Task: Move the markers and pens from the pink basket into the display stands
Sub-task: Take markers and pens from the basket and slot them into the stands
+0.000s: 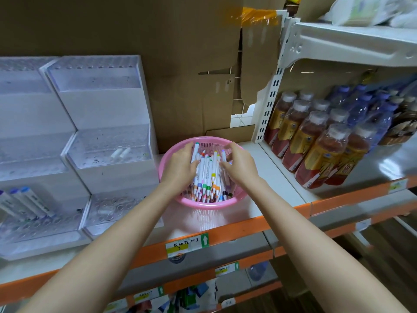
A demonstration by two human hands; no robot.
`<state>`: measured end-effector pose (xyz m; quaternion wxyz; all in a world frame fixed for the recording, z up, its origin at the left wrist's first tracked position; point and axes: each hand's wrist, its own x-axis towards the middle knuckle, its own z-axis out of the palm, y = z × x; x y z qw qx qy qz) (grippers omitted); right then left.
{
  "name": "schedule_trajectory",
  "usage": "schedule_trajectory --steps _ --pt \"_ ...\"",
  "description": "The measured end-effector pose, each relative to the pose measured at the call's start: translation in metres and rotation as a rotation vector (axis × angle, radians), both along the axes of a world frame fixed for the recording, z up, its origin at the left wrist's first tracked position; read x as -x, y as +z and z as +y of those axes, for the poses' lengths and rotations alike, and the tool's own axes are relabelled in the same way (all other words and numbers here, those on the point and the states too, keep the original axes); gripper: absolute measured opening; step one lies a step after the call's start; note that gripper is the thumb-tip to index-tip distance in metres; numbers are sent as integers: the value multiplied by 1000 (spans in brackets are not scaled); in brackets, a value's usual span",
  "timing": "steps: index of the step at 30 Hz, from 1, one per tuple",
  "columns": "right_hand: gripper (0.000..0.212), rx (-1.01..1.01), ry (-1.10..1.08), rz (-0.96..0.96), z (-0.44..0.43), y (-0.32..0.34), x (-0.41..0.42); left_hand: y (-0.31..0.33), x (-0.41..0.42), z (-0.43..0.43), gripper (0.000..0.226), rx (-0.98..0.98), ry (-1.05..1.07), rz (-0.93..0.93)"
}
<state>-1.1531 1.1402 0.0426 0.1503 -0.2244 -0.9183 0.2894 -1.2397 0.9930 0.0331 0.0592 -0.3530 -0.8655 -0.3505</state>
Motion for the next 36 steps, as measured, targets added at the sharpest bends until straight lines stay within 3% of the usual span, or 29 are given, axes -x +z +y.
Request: schedule_trajectory --steps 4,9,24,36 --pt "31 -6 107 149 -10 13 -4 5 1 -2 61 -52 -44 -12" --pt "34 0 142 266 -25 21 -9 19 -7 -9 53 -164 -110 48" --pt "29 99 264 478 -99 45 -3 55 -32 -96 40 -399 -10 228" --pt "31 143 367 506 -218 54 44 52 -4 -228 41 -301 146 284"
